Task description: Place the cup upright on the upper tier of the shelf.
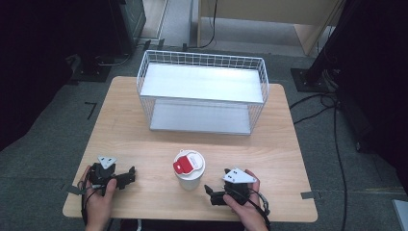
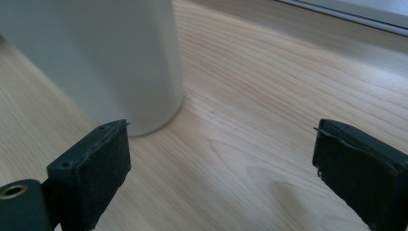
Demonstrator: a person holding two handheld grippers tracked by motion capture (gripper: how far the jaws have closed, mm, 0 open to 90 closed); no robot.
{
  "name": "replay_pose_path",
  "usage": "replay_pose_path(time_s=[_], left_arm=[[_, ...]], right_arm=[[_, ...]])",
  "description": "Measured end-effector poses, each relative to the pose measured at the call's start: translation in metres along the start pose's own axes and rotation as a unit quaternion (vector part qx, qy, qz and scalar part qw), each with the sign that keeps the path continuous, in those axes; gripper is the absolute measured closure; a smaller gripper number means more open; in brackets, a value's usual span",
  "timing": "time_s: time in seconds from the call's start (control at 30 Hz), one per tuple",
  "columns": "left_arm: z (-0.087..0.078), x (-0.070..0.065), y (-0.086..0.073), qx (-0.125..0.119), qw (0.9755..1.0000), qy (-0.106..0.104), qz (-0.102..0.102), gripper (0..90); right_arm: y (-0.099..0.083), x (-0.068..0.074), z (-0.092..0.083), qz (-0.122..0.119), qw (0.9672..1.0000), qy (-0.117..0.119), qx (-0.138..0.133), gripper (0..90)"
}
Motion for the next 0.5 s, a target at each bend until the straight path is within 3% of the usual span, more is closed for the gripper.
replay_pose_path(time_s=[0.23,0.37,0.5], left_arm=[[0.000,0.000,0.000,0.000,1.0000,0.000,0.000,0.0],[0.000,0.000,0.000,0.000,1.0000,0.000,0.000,0.0],[0.000,0.000,0.000,0.000,1.0000,0.000,0.000,0.0]], right_arm=[[0.010,0.015,0.008,0.000,0.9995,0.023,-0.020,6.1],[0.015,0.025,0.012,-0.017,0.9989,0.037,-0.024,6.2],[0.018,0.032,0.014,-0.020,0.9983,0.047,-0.029,6.6]])
Point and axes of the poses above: each handheld gripper's, and its own axes: z roughly forward along the jaws, y roughly out of its top, x roughly to its left, the point moved 6 cm from there along z, roughly forward along the jaws, and after that the axes turned 12 degrees about -z, right-handed, at the moved point
